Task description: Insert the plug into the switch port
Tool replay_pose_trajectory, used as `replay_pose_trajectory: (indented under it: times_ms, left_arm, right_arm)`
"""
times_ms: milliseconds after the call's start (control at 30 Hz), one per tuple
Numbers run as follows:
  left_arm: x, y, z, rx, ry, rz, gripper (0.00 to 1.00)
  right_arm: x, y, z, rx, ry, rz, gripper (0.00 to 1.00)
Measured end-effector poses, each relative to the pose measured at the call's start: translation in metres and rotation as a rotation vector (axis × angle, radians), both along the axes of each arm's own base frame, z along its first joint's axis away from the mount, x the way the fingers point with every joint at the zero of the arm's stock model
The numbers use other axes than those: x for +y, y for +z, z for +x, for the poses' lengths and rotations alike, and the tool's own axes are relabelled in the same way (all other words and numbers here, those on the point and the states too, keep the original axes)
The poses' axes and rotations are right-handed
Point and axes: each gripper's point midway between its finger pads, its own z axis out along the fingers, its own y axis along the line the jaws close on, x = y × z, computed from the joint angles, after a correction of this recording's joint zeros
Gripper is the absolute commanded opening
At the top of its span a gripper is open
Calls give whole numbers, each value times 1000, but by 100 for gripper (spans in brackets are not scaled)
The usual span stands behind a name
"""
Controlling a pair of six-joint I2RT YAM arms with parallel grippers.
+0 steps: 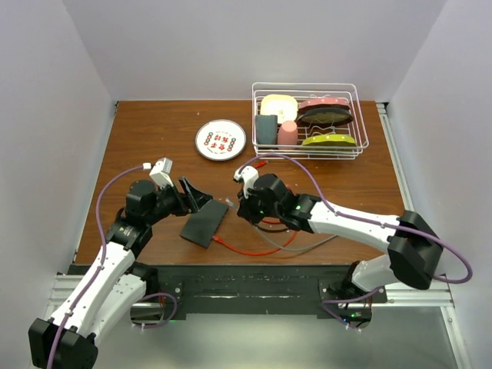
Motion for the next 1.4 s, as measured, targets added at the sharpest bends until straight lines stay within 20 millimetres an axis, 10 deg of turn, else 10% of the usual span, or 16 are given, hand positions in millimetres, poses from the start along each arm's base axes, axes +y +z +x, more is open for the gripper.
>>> replay_pose_trajectory:
  times_ms: [433, 1400]
  left_arm:
    - [-29, 31, -7, -100, -157, -149, 70]
    - [-63, 53, -34, -181, -333, -228, 37]
  right_arm:
    - [24, 61, -58, 30, 284, 313, 0]
    - [17, 80, -56, -1, 244, 358, 0]
